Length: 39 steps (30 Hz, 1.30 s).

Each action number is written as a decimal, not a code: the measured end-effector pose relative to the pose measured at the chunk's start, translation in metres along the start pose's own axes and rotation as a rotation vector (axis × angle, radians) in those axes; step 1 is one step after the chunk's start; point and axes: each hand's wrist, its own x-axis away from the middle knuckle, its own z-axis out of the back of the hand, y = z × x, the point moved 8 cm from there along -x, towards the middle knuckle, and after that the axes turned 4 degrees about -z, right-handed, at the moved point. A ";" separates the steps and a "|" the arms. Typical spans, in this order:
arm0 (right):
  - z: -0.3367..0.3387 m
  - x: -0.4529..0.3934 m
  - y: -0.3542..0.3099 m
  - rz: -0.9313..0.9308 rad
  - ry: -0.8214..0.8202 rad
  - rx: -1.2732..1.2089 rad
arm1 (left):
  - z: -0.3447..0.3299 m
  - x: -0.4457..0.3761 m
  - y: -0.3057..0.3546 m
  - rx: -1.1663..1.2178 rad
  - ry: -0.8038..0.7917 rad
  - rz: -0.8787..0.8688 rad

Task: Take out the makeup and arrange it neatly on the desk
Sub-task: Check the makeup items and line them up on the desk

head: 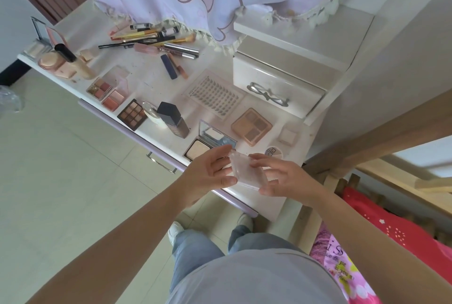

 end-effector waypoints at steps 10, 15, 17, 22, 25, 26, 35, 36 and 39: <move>-0.004 -0.002 -0.004 0.005 -0.031 -0.038 | 0.007 0.005 -0.006 -0.030 0.116 0.011; 0.003 -0.007 -0.010 0.010 0.121 0.021 | 0.007 0.006 -0.009 0.044 0.166 -0.005; -0.001 -0.005 -0.016 0.023 0.100 0.068 | 0.011 0.006 -0.010 0.093 0.218 0.003; 0.005 0.005 -0.036 0.152 0.239 0.181 | 0.019 0.005 -0.015 0.497 0.201 0.039; 0.006 0.010 -0.054 0.292 0.354 0.316 | 0.011 0.005 -0.017 0.607 0.118 0.065; 0.005 0.013 -0.062 0.358 0.389 0.382 | 0.009 0.004 -0.019 0.627 0.107 0.080; -0.006 0.025 -0.081 0.608 0.438 0.532 | 0.004 0.002 -0.029 0.682 0.131 0.161; -0.005 0.026 -0.080 0.606 0.448 0.527 | 0.007 0.001 -0.031 0.675 0.167 0.153; -0.006 0.028 -0.081 0.629 0.459 0.554 | 0.009 0.001 -0.034 0.682 0.185 0.170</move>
